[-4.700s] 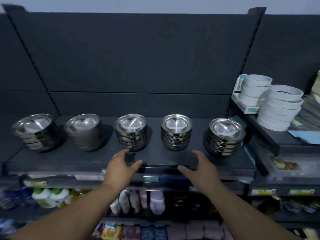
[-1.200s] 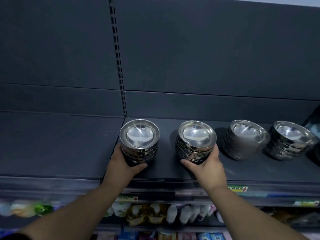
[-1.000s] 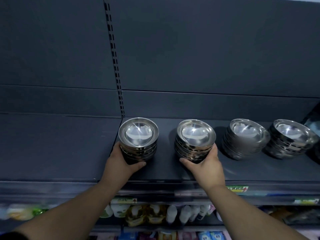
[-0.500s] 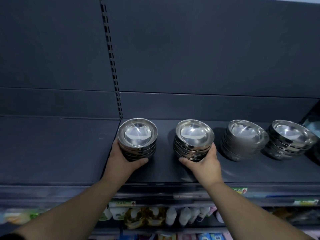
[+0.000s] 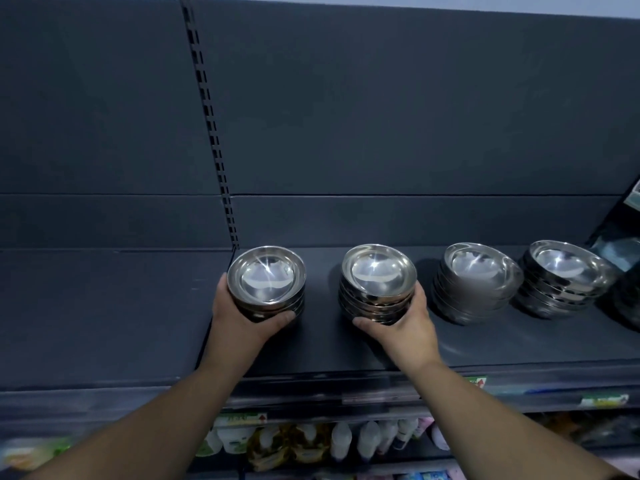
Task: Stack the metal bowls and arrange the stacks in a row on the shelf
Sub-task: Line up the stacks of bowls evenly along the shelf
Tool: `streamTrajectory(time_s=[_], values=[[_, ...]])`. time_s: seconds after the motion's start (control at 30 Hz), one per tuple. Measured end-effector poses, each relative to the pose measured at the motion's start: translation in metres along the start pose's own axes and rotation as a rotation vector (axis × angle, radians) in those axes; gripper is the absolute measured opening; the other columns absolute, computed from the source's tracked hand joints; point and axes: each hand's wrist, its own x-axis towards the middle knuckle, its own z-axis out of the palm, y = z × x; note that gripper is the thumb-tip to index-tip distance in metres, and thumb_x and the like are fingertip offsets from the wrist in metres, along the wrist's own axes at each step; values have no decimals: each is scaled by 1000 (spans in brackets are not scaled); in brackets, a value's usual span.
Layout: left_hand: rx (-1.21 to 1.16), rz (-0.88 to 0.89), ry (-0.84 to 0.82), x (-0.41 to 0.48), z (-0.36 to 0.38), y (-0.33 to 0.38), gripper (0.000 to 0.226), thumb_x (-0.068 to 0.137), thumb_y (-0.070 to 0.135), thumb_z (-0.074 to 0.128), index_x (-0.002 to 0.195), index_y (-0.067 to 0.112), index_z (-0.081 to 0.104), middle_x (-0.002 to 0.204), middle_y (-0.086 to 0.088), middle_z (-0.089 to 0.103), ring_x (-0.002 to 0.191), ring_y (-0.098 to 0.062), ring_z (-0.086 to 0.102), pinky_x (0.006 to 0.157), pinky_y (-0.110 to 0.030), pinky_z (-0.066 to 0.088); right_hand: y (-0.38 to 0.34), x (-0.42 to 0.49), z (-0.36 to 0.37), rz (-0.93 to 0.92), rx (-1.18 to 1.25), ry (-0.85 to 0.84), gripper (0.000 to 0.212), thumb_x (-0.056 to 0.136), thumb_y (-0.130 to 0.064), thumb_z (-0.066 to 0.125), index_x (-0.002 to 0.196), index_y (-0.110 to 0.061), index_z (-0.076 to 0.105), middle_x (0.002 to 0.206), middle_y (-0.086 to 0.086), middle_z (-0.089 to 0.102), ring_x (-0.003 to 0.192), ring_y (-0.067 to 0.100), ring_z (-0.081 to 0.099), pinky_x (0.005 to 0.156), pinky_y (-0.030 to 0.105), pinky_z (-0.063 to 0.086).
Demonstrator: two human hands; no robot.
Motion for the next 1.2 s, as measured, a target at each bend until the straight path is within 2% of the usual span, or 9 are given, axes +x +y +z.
streamTrajectory(time_s=[0.17, 0.3, 0.43, 0.57, 0.7, 0.83, 0.93, 1.1, 1.2], values=[[-12, 11, 17, 2, 5, 3, 104, 54, 21, 93, 139, 23, 33, 121, 12, 48, 111, -7, 49, 91, -20, 37, -2, 1, -4, 1, 23, 0, 119, 50, -41, 93, 146, -27, 24, 139, -3, 52, 127, 17, 49, 108, 31, 38], [-3, -6, 3, 5, 6, 1, 102, 54, 23, 93, 137, 24, 34, 122, 9, 51, 112, -10, 51, 91, -21, 39, -2, 1, -4, 5, -3, -12, 117, 51, -44, 91, 146, -26, 25, 140, -1, 51, 128, 19, 49, 109, 35, 40], [10, -19, 4, 5, 5, 2, 105, 53, 24, 94, 138, 24, 33, 128, 7, 50, 117, -12, 51, 100, -28, 42, -3, 0, -5, 15, -7, -18, 121, 51, -45, 91, 148, -25, 22, 143, 0, 48, 131, 20, 47, 111, 37, 38], [80, -11, 63, 4, 4, 9, 123, 53, 30, 93, 150, 18, 18, 151, -2, 31, 138, -18, 33, 113, -34, 30, -6, -3, -9, 4, 16, 1, 130, 48, -51, 90, 150, -26, 15, 149, 1, 41, 135, 19, 42, 114, 38, 35], [132, 63, 48, 5, 2, 24, 121, 57, 30, 92, 151, 20, 16, 153, -3, 25, 140, -17, 28, 113, -31, 27, -18, -3, -14, -43, 37, 26, 129, 53, -45, 91, 152, -24, 12, 153, 0, 33, 138, 17, 36, 114, 30, 30], [178, 53, 36, 6, 4, 32, 118, 59, 33, 90, 151, 17, 17, 154, -4, 25, 140, -19, 28, 108, -27, 26, -29, -1, -18, -75, 22, 23, 123, 58, -39, 90, 153, -23, 13, 155, 0, 29, 139, 16, 33, 105, 20, 24], [192, 24, 41, 6, 4, 34, 118, 59, 36, 89, 151, 17, 17, 154, -4, 28, 139, -20, 31, 103, -26, 27, -34, 1, -20, -92, 6, 3, 122, 60, -38, 90, 153, -24, 12, 156, 0, 27, 141, 16, 31, 104, 19, 23], [254, 4, 32, 5, 1, 37, 121, 58, 41, 89, 151, 20, 15, 156, -1, 25, 141, -20, 29, 109, -35, 30, -39, 2, -22, -115, -9, -23, 126, 57, -40, 91, 153, -27, 10, 157, -4, 24, 140, 13, 29, 102, 17, 20], [287, 8, 20, 6, 2, 38, 125, 56, 41, 90, 152, 20, 13, 157, -1, 21, 142, -19, 26, 112, -35, 28, -41, 3, -23, -132, -28, -34, 127, 57, -41, 91, 153, -26, 8, 157, -3, 23, 141, 14, 29, 102, 18, 21]])
